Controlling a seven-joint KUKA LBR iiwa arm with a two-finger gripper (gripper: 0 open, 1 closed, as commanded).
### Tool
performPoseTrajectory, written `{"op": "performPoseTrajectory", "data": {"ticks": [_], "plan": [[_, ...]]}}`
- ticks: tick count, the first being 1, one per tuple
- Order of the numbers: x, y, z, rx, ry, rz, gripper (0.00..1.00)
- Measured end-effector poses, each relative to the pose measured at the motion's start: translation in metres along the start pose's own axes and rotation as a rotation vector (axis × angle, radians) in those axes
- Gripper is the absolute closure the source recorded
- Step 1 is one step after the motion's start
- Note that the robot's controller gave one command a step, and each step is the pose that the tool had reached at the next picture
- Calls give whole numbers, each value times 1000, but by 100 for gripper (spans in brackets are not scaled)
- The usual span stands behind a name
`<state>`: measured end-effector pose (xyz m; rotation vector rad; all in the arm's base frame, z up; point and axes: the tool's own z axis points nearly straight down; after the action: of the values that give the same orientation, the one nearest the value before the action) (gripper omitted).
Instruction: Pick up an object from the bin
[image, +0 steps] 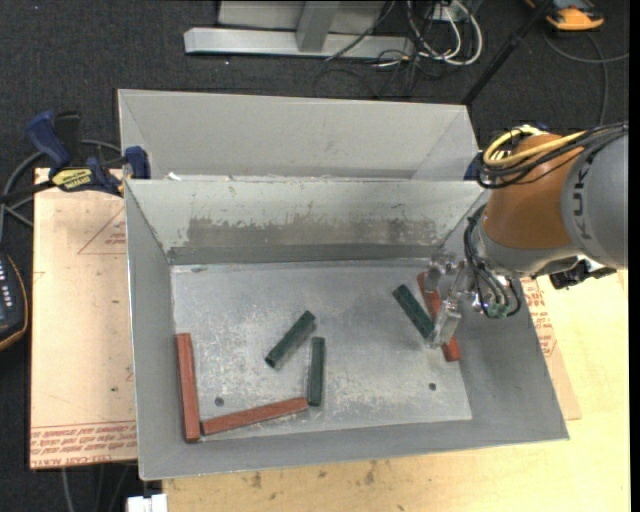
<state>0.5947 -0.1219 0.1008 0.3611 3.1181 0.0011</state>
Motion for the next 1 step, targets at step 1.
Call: {"op": "performPoseTrajectory", "data": {"ticks": [1], "plan": [[12,-9,-2,1,2,370,0]]}}
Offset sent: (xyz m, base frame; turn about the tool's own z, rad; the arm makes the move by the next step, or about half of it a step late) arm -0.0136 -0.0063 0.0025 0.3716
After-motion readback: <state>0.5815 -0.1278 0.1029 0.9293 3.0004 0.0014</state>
